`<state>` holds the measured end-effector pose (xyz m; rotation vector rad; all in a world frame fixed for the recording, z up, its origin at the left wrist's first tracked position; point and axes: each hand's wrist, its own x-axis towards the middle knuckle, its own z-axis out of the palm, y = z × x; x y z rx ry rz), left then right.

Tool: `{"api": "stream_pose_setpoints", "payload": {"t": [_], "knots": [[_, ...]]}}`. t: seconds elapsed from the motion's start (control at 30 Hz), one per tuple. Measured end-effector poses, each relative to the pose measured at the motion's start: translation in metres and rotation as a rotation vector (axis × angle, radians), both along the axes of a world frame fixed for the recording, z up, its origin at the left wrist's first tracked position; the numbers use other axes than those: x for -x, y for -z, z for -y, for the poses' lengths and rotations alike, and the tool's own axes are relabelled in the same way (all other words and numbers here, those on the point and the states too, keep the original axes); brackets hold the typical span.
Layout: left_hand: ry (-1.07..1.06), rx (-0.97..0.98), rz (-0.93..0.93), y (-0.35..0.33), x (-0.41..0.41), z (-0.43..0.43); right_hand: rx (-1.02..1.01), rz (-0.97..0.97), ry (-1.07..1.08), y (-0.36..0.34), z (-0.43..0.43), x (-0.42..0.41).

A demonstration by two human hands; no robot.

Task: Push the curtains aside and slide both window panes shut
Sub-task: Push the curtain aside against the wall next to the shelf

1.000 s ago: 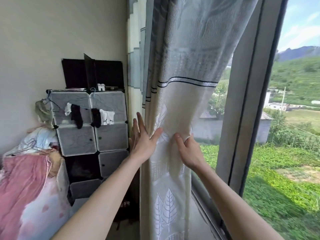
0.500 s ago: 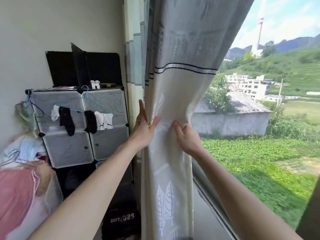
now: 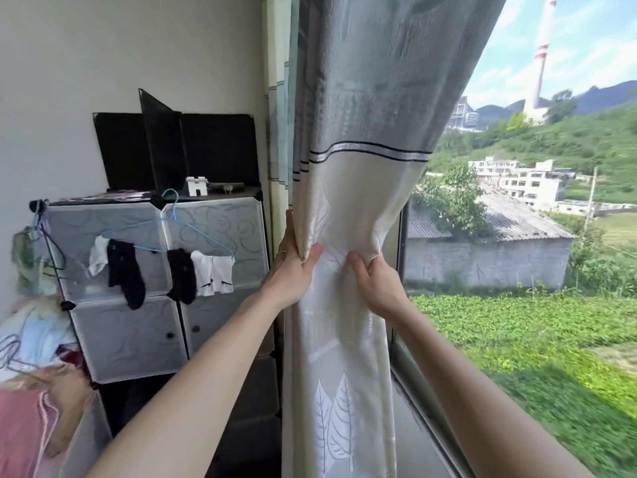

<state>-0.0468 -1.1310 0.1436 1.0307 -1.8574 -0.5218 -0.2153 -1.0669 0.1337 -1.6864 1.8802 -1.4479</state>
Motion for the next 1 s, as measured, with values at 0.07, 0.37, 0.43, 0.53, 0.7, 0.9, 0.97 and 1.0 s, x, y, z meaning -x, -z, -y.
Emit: {"api": "stream_pose_setpoints", "payload": {"t": [0.07, 0.37, 0.43, 0.53, 0.7, 0.9, 0.97, 1.0], "knots": [[0.001, -0.016, -0.001, -0.002, 0.003, 0.033, 0.008, -0.005, 0.004, -0.003, 0.034, 0.003], [-0.106, -0.020, 0.034, 0.004, 0.008, 0.178, 0.013, 0.006, -0.015, -0.001, 0.189, 0.004], [-0.089, -0.003, 0.012, 0.002, 0.008, 0.210, 0.016, -0.005, -0.012, 0.000, 0.223, 0.003], [-0.067, 0.039, -0.018, 0.001, 0.006, 0.260, 0.038, -0.013, 0.002, 0.002, 0.275, -0.001], [-0.122, 0.098, -0.117, 0.002, 0.007, 0.331, 0.037, -0.006, 0.032, 0.000, 0.359, -0.003], [-0.031, 0.028, -0.136, -0.010, 0.008, 0.435, 0.056, 0.011, 0.053, -0.002, 0.454, -0.003], [-0.040, -0.005, -0.141, -0.016, 0.012, 0.467, 0.066, 0.006, 0.047, -0.007, 0.486, 0.000], [-0.056, -0.010, -0.164, -0.018, 0.014, 0.480, 0.070, 0.002, 0.041, -0.009, 0.502, 0.001]]}}
